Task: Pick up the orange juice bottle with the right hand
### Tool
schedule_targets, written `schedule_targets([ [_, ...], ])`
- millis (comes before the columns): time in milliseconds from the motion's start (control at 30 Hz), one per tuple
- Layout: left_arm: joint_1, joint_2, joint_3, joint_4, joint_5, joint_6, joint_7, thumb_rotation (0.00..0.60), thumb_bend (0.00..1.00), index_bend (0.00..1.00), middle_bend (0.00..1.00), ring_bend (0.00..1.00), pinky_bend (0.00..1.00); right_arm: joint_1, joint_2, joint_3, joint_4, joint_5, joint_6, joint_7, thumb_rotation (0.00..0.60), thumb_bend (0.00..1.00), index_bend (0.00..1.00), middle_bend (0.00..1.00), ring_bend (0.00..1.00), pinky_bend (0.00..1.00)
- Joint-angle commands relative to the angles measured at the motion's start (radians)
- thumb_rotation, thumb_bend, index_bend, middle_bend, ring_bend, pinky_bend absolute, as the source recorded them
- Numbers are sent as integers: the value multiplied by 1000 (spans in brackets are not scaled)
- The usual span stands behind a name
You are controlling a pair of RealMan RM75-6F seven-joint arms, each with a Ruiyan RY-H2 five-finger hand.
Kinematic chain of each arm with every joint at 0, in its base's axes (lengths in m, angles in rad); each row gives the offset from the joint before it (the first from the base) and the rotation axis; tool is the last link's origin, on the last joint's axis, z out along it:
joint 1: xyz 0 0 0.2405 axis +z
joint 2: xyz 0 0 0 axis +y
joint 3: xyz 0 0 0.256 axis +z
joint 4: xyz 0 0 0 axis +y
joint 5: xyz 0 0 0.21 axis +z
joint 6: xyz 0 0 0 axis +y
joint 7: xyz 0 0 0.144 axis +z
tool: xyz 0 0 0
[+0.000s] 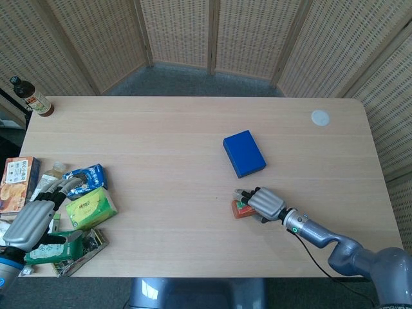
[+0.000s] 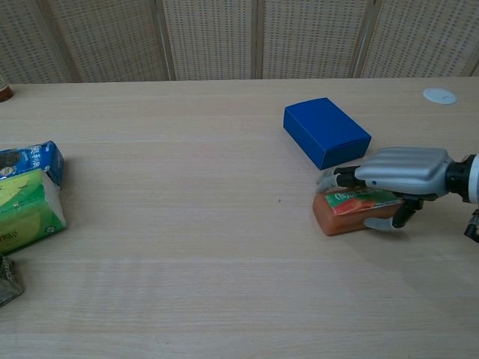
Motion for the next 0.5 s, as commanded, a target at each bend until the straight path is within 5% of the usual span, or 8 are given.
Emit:
schedule_targets([
  [33,3,2,0,1,5,6,-8,600,239,0,0,0,0,-2,5,8,-11,12,-5,-3,600,420,260,198,375,548],
  [333,10,-2,3,10,18,12,-22,600,239,0,0,0,0,6,27,25,-47,41,-35,-28,600,471,433,428,604,741],
  [500,14,1,4,9,23,19,-21,600,239,0,0,0,0,16,41,38,-49,50,-36,-22,600,479,476,476,642,758],
])
